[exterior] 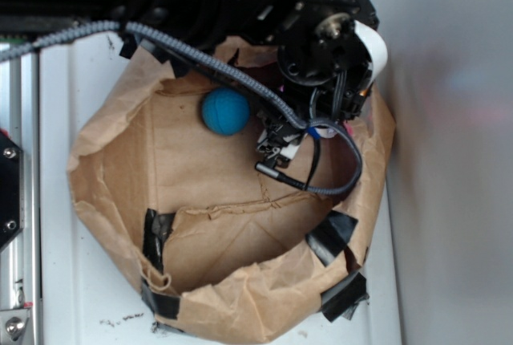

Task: Grab the white paper.

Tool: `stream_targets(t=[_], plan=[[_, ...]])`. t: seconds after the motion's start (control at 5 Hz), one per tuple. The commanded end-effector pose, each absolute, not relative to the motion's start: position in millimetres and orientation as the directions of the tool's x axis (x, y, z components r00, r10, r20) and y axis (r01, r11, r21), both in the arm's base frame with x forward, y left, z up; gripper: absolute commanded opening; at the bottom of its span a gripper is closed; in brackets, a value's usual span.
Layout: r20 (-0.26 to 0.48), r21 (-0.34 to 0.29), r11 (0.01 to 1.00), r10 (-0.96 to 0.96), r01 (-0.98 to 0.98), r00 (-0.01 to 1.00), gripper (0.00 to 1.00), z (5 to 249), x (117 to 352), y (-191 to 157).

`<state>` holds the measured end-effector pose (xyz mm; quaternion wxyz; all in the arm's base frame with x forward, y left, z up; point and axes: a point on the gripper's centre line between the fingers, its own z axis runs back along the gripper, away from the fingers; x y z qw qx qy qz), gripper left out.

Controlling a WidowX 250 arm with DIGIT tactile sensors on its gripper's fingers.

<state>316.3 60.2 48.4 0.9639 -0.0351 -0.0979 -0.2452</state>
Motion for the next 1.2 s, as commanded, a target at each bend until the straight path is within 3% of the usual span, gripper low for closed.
stream_targets(t=[0.0,0.6,1.0], plan=[[0.271,0.02,0.874,-0.473,0.486,0.838,0.0,54.0,323.1,56.5],[0.337,0.004,0.875,-0.457,0.485,0.823,0.0,58.0,323.5,54.4],[0.476,-0.109,0.845,-0.418,0.524,0.773,0.0,155.5,287.9,92.7]])
